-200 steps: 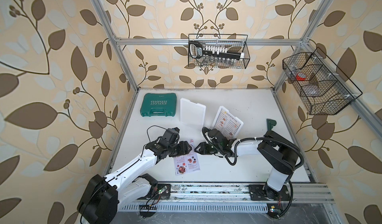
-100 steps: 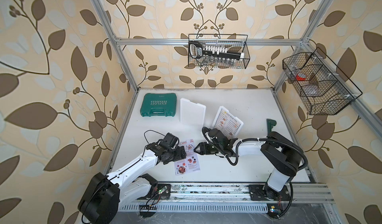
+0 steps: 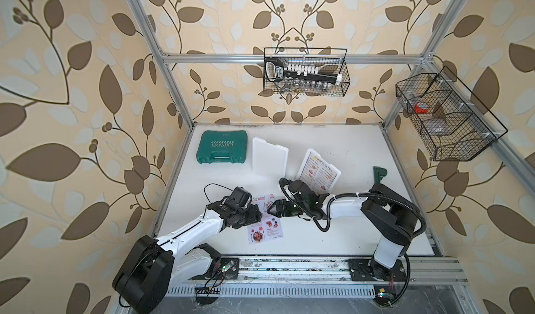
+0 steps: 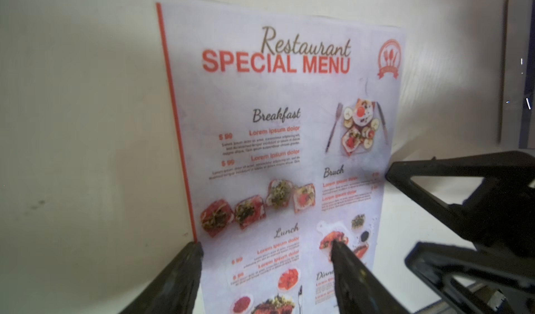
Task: Insert the menus into the narrow rack
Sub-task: Pick up the menu from the center of the board.
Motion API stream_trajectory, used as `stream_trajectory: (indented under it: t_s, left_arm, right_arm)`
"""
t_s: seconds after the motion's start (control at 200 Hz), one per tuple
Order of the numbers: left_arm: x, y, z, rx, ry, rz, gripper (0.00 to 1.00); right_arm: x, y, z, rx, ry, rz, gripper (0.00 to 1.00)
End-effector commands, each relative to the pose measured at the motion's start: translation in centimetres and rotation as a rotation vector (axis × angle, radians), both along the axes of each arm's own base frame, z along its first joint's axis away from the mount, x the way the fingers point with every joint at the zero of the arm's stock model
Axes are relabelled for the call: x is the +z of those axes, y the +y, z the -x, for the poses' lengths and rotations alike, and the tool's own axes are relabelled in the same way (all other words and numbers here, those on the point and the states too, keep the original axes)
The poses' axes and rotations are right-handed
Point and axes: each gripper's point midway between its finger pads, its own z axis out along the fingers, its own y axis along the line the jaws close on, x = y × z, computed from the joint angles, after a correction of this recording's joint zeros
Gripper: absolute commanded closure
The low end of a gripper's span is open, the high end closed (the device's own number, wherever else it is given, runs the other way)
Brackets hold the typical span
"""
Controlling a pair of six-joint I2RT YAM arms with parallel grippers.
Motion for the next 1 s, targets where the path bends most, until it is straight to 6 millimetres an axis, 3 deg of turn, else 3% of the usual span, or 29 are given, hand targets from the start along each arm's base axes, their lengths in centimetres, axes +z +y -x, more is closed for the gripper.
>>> stream_trajectory:
  t_s: [0.0,0.475,1.0]
  left_arm:
    - [-1.4,0.0,1.2,-0.021,0.045,0.005,0.32]
    - [-1.5,-0.8,0.9,-0.047,0.024,0.049,0.37]
    - [0.2,-0.6,0.6,-0.040,-0.023,0.048,0.32]
  right_arm:
    - [-3.4,-1.0,1.5,-0.005,0.092,0.089,0.30]
    - [-3.7,-0.3,1.6,0.009,0.103,0.085,0.30]
    - [-3.0,-1.0,1.1,-0.010,0.068,0.071,0.68]
